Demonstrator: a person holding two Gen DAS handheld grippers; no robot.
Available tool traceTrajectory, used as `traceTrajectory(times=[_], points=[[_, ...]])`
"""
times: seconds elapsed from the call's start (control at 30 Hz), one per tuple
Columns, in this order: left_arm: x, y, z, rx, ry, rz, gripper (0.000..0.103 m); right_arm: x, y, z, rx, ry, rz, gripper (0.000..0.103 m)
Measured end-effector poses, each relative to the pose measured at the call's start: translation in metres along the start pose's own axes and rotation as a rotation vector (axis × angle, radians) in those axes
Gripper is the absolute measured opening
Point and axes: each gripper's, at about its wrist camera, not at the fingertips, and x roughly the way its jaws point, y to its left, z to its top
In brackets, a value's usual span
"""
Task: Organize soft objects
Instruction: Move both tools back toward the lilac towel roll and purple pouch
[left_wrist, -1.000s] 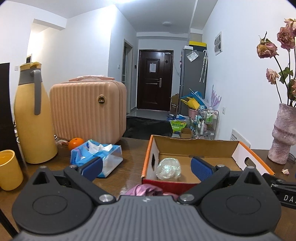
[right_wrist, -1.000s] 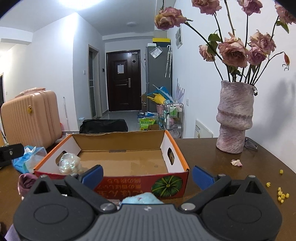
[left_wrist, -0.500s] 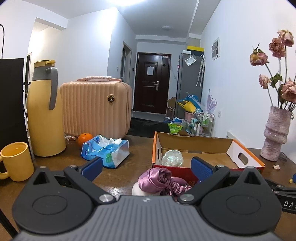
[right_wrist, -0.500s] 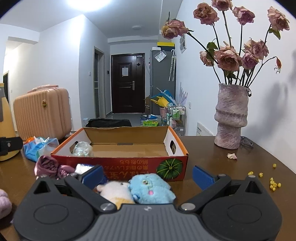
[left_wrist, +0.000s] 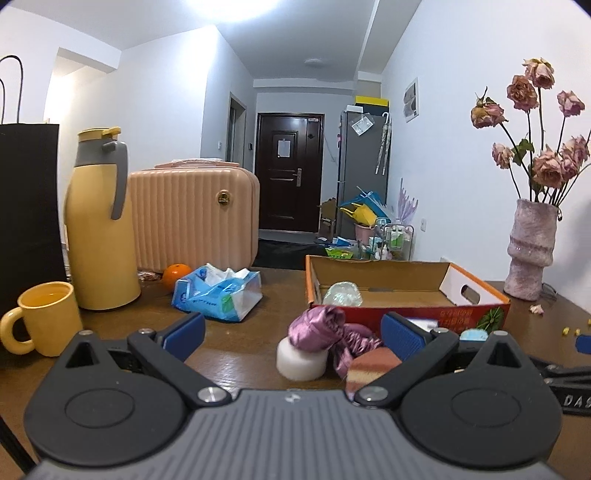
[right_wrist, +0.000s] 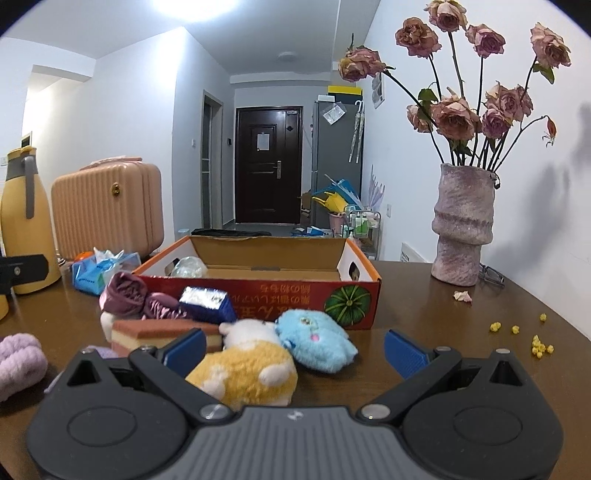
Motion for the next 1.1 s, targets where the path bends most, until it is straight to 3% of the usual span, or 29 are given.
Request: traceTrajectory(times=[0.83, 1.1], points=[[-0.003, 0.027, -0.016, 0.031, 0.041, 0.0, 0.103, -0.002, 0.003, -0.017, -0.014, 0.041, -0.001, 0.103], [0.005, 0.051, -0.022, 0.055, 0.09, -0.011, 0.103, 0.003, 0.006, -0.02, -0.029, 0.055, -0.014, 0.103]])
